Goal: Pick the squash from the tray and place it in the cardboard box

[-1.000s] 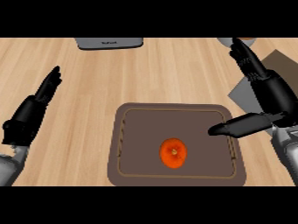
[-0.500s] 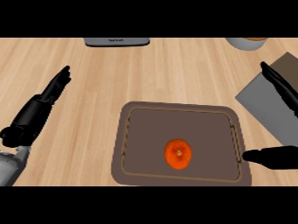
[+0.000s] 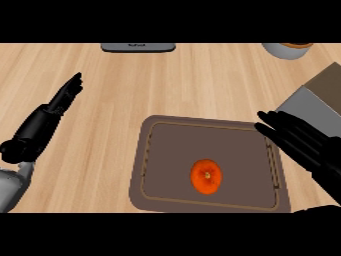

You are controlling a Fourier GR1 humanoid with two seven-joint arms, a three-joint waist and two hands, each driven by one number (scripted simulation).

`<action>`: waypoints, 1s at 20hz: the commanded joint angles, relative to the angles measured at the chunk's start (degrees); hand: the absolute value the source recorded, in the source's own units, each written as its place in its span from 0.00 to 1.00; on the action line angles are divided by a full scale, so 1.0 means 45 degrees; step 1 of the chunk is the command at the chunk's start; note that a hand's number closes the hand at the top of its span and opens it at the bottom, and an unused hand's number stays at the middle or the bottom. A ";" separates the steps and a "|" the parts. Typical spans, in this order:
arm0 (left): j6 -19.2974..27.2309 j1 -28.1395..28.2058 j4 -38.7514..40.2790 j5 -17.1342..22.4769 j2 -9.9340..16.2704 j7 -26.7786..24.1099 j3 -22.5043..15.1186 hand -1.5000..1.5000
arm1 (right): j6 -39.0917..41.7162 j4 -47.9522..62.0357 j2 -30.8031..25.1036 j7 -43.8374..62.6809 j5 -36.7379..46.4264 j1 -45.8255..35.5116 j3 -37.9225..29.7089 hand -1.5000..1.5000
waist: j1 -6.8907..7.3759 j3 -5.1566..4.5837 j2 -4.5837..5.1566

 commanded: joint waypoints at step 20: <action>-0.0213 0.0152 -0.0337 -0.1344 -0.1333 0.0573 0.0374 0.50 | 0.5455 0.0445 0.6630 1.1405 0.2547 -0.3497 0.6661 0.00 | 0.0101 0.0030 0.0017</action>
